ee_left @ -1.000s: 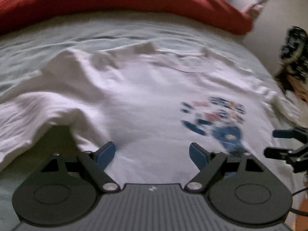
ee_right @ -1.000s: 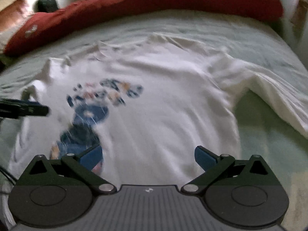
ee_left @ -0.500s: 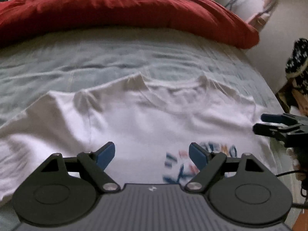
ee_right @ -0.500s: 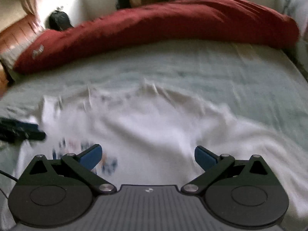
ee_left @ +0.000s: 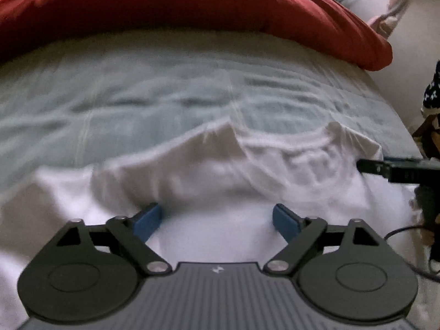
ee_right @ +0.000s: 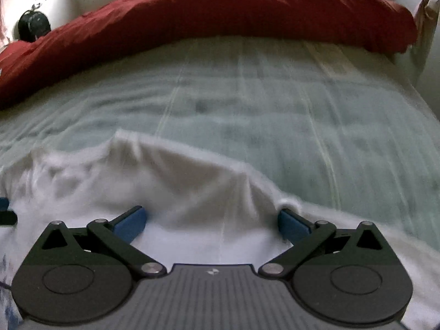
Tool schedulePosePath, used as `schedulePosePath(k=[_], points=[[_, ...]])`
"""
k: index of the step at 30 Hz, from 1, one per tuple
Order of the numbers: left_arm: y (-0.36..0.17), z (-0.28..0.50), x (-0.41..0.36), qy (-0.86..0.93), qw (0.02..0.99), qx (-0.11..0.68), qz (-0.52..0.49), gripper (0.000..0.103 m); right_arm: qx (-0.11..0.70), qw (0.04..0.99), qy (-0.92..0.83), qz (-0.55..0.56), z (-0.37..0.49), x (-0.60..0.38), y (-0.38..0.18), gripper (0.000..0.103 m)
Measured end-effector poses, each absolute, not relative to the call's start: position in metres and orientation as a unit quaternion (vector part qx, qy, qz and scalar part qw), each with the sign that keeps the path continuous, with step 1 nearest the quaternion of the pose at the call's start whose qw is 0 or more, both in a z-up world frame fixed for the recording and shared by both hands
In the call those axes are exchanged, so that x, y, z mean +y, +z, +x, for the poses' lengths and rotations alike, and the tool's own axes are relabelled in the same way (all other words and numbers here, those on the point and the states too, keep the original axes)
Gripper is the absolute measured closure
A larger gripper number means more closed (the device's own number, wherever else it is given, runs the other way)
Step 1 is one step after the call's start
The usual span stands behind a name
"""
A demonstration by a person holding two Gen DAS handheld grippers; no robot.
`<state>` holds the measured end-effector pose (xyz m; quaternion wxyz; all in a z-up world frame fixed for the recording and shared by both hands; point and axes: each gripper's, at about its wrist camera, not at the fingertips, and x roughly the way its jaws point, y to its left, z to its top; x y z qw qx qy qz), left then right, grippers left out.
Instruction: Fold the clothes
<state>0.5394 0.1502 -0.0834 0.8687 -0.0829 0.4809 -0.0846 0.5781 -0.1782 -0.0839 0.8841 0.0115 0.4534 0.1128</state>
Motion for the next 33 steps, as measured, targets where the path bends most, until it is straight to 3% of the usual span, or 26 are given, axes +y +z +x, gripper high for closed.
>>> schedulePosePath(k=[7,14,19,26,33], points=[[-0.061,0.548,0.156,-0.095,0.876,0.463,-0.096,0.015,0.435,0.891,0.131,0.012,0.594,-0.177,-0.062,0.000],[-0.065,0.515,0.153,-0.131,0.856,0.493,-0.086,0.014,0.434,0.863,0.256,0.027,0.537,-0.145,-0.056,0.000],[-0.079,0.532,0.157,-0.109,0.873,0.470,-0.068,0.014,0.416,0.883,0.214,-0.023,0.555,-0.125,-0.088,0.000],[-0.081,0.571,0.154,-0.092,0.886,0.448,-0.075,0.009,0.400,0.893,0.201,-0.049,0.608,-0.118,-0.090,0.000],[-0.049,0.522,0.158,-0.096,0.887,0.442,-0.091,0.009,0.402,0.893,0.201,0.000,0.571,-0.131,-0.059,0.000]])
